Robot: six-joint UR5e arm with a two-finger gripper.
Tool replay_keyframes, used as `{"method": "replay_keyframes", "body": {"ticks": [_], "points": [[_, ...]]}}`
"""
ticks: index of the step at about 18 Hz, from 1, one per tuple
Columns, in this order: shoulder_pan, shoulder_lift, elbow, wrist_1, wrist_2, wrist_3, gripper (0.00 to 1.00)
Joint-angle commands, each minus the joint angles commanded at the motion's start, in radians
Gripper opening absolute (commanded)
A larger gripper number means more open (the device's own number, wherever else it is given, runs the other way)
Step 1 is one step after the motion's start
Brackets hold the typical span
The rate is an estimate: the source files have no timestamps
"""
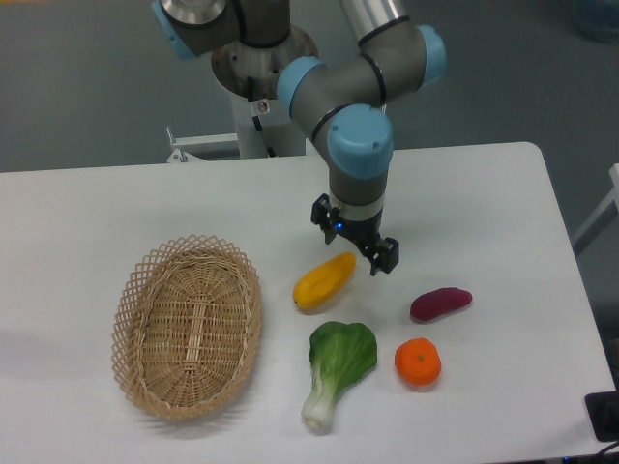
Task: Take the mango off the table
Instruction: 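Move the open gripper over the yellow mango and lower onto it, then close the gripper around the yellow mango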
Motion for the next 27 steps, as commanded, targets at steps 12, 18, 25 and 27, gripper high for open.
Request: {"method": "replay_keyframes", "body": {"ticks": [12,18,25,27], "points": [[-0.017,-0.037,-0.028,0.000,0.008,0.000,1.00],[-0.017,-0.037,-0.026,0.002,0.008,-0.002,0.80],[-0.018,-0.037,-0.026,0.021,0.008,-0.003,0.51],[-0.018,-0.035,-0.025,0.021,0.008,-0.002,0.48]]}}
